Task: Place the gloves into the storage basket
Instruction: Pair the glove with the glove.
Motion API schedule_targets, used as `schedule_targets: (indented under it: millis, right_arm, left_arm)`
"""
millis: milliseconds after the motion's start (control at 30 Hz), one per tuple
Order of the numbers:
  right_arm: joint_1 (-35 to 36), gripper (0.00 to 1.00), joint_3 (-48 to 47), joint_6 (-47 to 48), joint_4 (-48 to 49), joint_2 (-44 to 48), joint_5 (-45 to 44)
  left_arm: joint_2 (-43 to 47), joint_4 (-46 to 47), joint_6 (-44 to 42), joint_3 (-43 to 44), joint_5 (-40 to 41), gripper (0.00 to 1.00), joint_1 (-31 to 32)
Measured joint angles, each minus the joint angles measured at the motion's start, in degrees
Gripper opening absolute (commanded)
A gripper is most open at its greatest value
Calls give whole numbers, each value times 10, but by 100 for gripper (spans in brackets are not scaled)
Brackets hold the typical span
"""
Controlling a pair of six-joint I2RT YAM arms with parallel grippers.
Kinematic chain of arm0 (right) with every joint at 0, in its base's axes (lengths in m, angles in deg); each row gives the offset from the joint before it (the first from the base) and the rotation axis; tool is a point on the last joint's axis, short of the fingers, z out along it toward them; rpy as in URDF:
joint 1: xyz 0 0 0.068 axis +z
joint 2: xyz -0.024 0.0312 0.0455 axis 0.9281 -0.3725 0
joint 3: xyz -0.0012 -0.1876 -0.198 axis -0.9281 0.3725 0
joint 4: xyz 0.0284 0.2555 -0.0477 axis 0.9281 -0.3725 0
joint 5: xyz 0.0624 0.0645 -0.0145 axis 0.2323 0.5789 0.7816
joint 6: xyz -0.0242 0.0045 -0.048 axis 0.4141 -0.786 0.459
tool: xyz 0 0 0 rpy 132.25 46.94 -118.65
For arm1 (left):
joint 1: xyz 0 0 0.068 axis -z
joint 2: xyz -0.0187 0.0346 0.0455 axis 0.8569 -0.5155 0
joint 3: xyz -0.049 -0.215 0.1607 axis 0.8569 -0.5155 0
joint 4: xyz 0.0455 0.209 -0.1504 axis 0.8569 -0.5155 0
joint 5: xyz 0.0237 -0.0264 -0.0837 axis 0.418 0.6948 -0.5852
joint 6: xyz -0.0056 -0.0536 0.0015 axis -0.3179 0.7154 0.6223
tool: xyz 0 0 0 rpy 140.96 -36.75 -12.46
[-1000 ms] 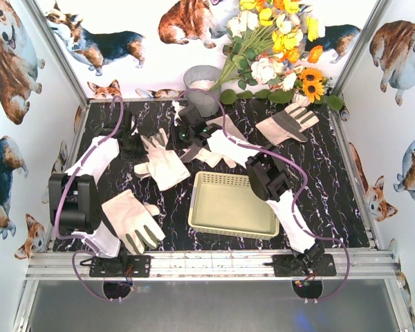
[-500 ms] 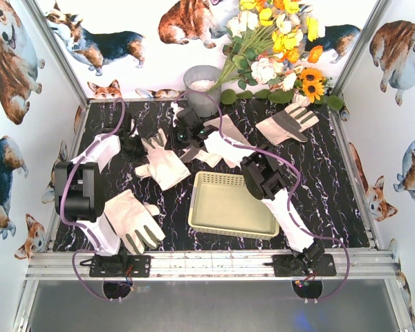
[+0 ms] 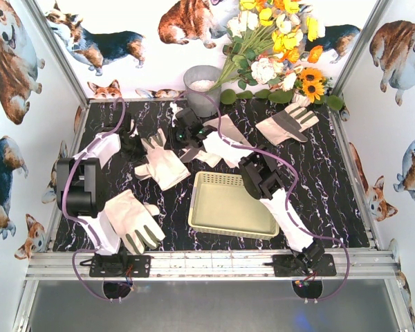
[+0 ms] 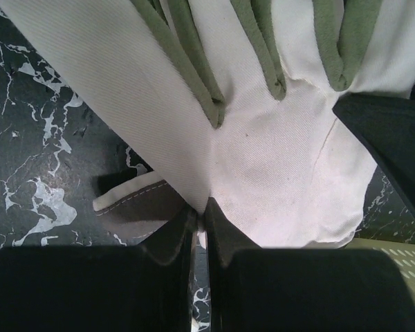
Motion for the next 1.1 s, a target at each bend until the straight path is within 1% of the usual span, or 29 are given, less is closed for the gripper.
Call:
schedule_targets:
  millis: [167,267,333,500,533,600,633,767,833,1000,1100]
  right_arm:
    - [0,0,0,0,-1,-8,0]
    - [0,7,0,0,-2,-9,0]
    - [0,14,0,0,-2,-9,0]
    - [-1,36,-13,0,-17,-9,-6]
    - [-3,39,-21,2,-20,-9,-8]
    - [-5,43,-31,2,-22,-9,-9]
    - [-7,44,-34,1,-22,-9,-9]
    - [-12,49,-38,3,-24,-9,-4]
    - [-15,51,-38,2,-32,-9,4]
    - [-26,55,-38,-5,-46,-8,36]
    - [-30,60,-38,-9,-63,-8,59]
  left_arm:
    - [-7,1,-9,0,0,0,0]
    - [-13,3,-15,0,0,0,0]
    - [-19,5,-19,0,0,0,0]
    - [-30,7,-23,0,1,1,0]
    - [-32,6,-23,0,2,3,-1]
    - [-33,5,-24,0,2,12,-1]
    - [-33,5,-26,0,3,17,-2]
    - [-33,5,-33,1,11,29,-2]
    - [-33,4,-37,4,15,36,-2]
    - [-16,-5,-47,12,24,52,-2]
    - [9,-10,-51,12,24,58,-4]
